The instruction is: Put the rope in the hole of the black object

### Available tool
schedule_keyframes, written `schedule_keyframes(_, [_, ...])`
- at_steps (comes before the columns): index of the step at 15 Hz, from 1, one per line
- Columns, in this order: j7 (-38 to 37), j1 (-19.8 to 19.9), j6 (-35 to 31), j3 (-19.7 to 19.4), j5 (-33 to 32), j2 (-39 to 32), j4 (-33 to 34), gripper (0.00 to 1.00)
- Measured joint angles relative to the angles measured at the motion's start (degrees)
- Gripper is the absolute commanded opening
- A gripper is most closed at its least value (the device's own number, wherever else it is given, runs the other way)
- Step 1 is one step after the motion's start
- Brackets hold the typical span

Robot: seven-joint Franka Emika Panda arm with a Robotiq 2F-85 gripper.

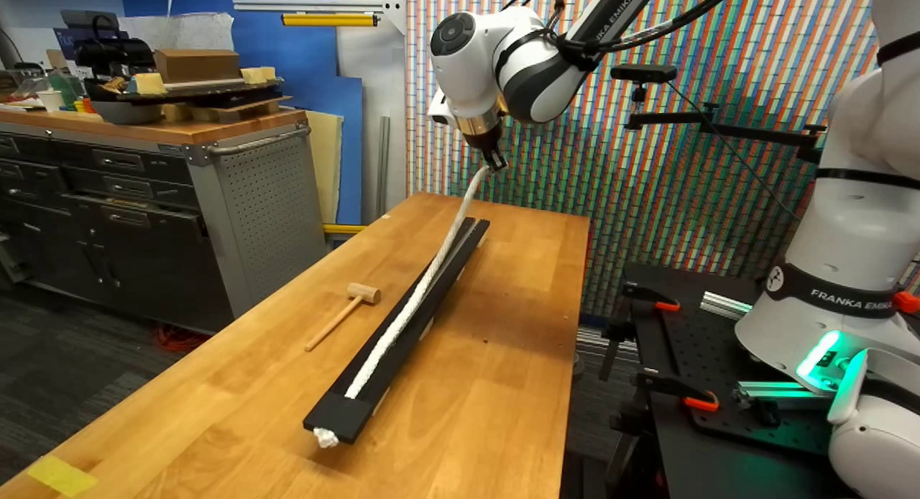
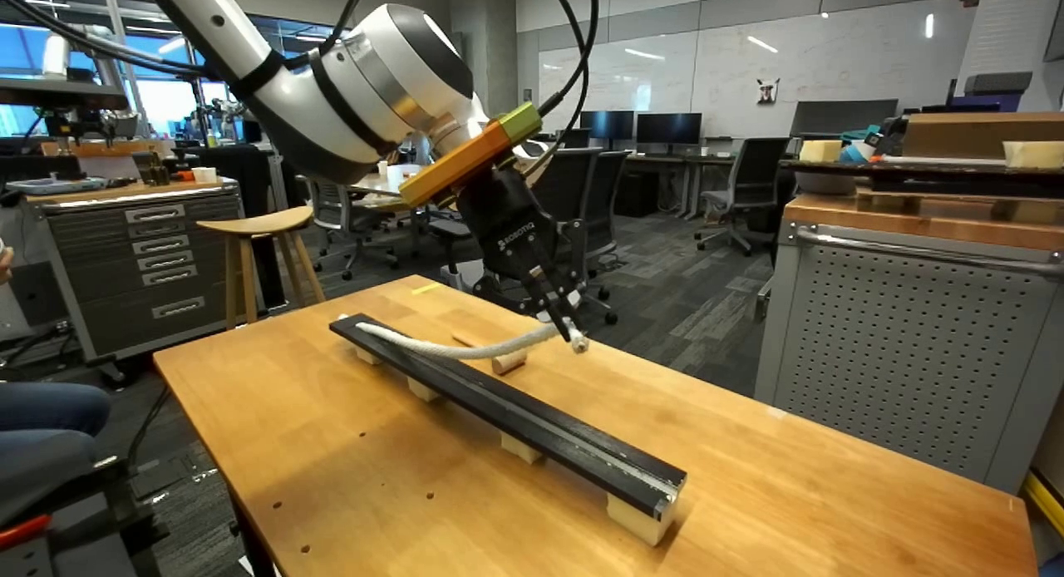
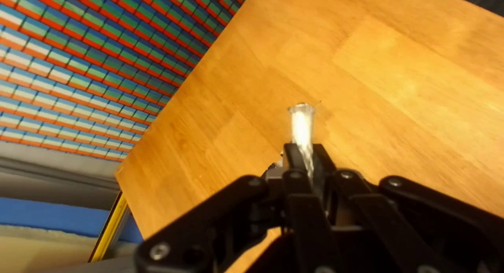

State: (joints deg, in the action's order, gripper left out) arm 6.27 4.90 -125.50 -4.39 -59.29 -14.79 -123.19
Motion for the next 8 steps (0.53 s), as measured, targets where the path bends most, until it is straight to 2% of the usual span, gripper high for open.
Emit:
schedule_keyframes(4, [9.01, 1.24, -4.92, -0.34, -3.63, -2.09, 0.22, 0.03])
schedule_keyframes(8, [19.61, 3.9, -13.34, -0.45, -4.66, -5.34, 1.44, 0.03])
